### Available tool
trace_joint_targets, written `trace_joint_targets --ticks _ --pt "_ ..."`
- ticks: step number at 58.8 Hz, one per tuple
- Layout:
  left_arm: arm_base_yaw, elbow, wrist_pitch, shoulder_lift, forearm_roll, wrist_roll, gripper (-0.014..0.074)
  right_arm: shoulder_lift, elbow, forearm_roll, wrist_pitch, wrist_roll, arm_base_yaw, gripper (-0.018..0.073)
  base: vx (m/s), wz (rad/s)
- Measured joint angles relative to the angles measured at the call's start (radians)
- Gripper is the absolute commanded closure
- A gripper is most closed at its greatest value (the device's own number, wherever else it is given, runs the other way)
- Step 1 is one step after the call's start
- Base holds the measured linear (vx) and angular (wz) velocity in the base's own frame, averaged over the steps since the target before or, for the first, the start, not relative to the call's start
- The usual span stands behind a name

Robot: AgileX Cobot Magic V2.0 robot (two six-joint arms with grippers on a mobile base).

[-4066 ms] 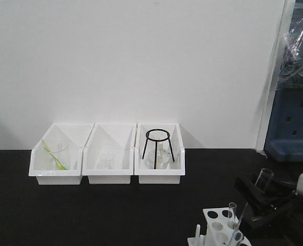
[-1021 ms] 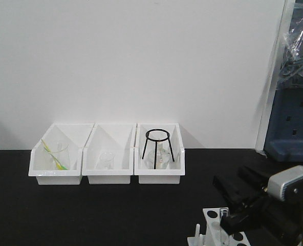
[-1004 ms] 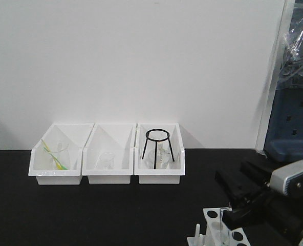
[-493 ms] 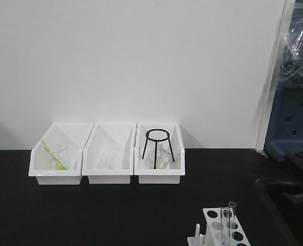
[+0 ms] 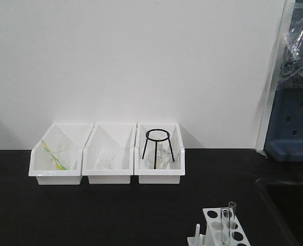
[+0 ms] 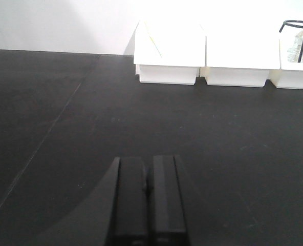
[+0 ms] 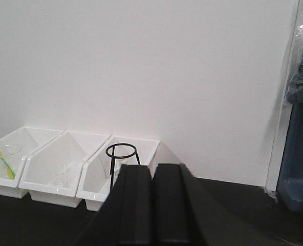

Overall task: Flip and reinsert test tube from rack
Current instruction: 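Open the right gripper and raise it away from the rack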

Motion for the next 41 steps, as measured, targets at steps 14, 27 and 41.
trace_joint_targets --ticks 14,27,41 --pt "0.0 0.0 0.0 0.0 0.0 0.0 0.0603 -0.051 0.026 0.024 0.059 -0.043 -0.012 0.0571 0.0 0.0" --pt "0.0 0.0 0.0 0.0 0.0 0.0 0.0603 -0.357 0.34 0.205 0.099 -0.179 -0.185 0.0571 0.0 0.0" --pt "0.0 0.0 0.0 0.0 0.0 0.0 0.0603 -0.71 0.669 0.25 0.114 -0.199 -0.264 0.0571 0.0 0.0"
